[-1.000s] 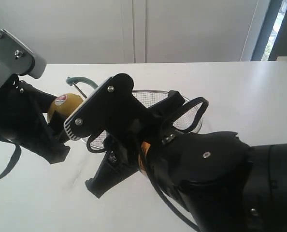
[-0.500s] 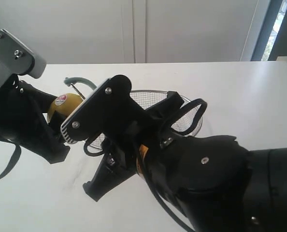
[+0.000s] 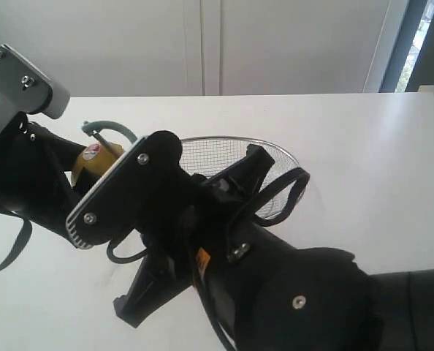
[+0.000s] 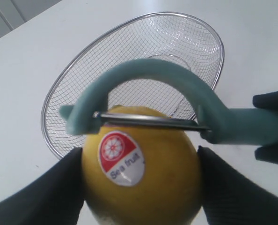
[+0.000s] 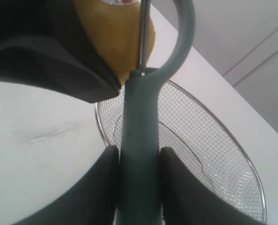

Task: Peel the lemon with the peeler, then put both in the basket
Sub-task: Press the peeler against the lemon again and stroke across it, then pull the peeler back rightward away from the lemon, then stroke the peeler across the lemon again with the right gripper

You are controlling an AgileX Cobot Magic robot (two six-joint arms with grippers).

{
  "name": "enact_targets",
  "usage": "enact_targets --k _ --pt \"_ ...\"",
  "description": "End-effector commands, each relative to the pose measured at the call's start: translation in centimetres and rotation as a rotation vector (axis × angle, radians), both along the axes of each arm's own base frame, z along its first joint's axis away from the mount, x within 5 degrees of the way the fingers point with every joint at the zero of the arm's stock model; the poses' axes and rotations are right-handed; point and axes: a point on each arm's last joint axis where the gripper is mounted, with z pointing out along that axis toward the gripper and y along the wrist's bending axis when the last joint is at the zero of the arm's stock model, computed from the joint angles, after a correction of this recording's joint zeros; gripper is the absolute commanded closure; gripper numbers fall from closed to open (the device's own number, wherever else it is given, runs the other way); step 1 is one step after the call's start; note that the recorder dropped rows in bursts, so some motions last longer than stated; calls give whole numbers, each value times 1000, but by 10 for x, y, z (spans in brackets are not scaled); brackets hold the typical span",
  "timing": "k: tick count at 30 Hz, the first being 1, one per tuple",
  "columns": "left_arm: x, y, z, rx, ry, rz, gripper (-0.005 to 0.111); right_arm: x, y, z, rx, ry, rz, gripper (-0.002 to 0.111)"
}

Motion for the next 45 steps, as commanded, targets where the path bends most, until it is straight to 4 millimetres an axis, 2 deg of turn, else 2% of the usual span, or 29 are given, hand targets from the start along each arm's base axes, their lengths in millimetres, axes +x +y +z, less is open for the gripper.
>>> enact_targets --k 1,5,7,10,12,15,22,25,32,38,45 --pt "1 0 6 -35 -14 14 107 -9 2 5 13 -26 8 108" --pt "1 0 6 -35 -14 14 107 -19 -3 15 32 -48 -23 108" --pt "1 0 6 -35 -14 14 107 -18 -13 23 35 -88 -113 108" --pt "1 0 6 -35 -14 14 107 -12 -41 42 10 -204 -325 108" --pt "1 0 6 -39 -10 18 107 -8 -50 49 -9 -252 -358 108" --pt "1 0 6 -39 -10 18 107 7 -59 43 -38 -271 -369 108" --pt "1 0 6 -43 -4 21 107 57 -75 14 32 -82 -269 108" --pt "1 0 6 -43 -4 21 107 61 -64 6 83 25 -97 108" --pt "1 0 6 -43 -4 21 107 58 -37 -18 81 147 43 108" --pt "1 0 6 -44 -5 21 107 49 -22 -11 117 150 87 108" --pt "1 0 6 -44 -5 21 107 40 -16 -10 116 145 113 108"
